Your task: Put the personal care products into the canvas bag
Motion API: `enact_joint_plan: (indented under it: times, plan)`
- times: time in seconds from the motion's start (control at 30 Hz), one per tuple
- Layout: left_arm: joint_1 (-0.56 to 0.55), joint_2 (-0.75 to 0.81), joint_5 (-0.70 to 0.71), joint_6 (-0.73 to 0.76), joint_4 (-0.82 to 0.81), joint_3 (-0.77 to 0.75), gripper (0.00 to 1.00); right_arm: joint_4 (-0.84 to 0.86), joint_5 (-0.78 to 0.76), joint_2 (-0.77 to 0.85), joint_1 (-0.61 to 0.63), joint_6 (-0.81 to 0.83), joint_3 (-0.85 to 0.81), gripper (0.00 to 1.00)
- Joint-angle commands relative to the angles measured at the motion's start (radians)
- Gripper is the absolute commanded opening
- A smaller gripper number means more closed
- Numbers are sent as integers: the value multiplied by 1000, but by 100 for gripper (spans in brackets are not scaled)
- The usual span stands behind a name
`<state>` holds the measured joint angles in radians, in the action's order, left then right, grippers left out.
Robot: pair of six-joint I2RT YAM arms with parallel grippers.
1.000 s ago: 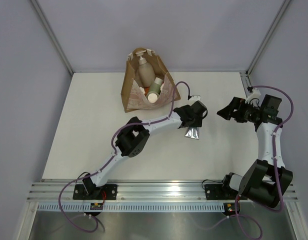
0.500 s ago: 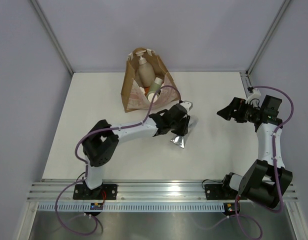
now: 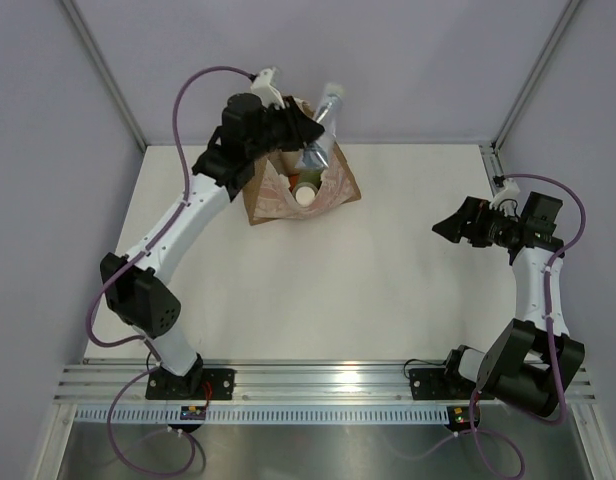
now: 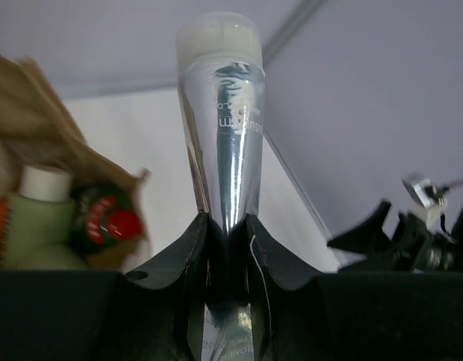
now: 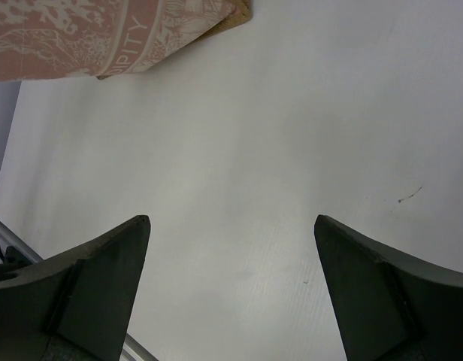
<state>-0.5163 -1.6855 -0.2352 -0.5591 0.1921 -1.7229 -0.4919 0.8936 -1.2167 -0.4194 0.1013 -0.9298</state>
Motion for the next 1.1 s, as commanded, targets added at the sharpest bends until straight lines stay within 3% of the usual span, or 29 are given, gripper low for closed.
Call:
enact_joint_plan:
  times: [0.0,0.23,0.47,0.6,0.63,0.73,0.9,0.93,1.03,1.07]
  plan:
    - [82,-57,22,-44,-36,-101,13,4,39,26,-4,31,2,99]
    - [144,-196,128,-28,20,-201,13,-13,33,42,-5,55,5,99]
    - [153,-232,189,-1,46,-216,16,-19,30,31,-5,63,6,99]
    - [153,-250,159,-18,63,-219,46,-23,30,29,-5,67,6,100]
    - [153,-252,137,-24,69,-221,71,-27,28,28,-5,77,6,99]
    - [153,-235,90,-15,73,-231,99,-75,25,22,-5,135,-18,99]
    - [153,-105,2,100,72,-186,99,-229,-123,11,-5,264,-156,100]
    - [153,-17,-19,131,63,-152,99,-240,-146,25,-5,294,-176,99]
    - [153,156,-50,256,20,64,99,-177,-293,92,-5,221,-218,100]
    - [153,281,-41,290,21,125,99,-131,-326,107,-5,195,-233,100]
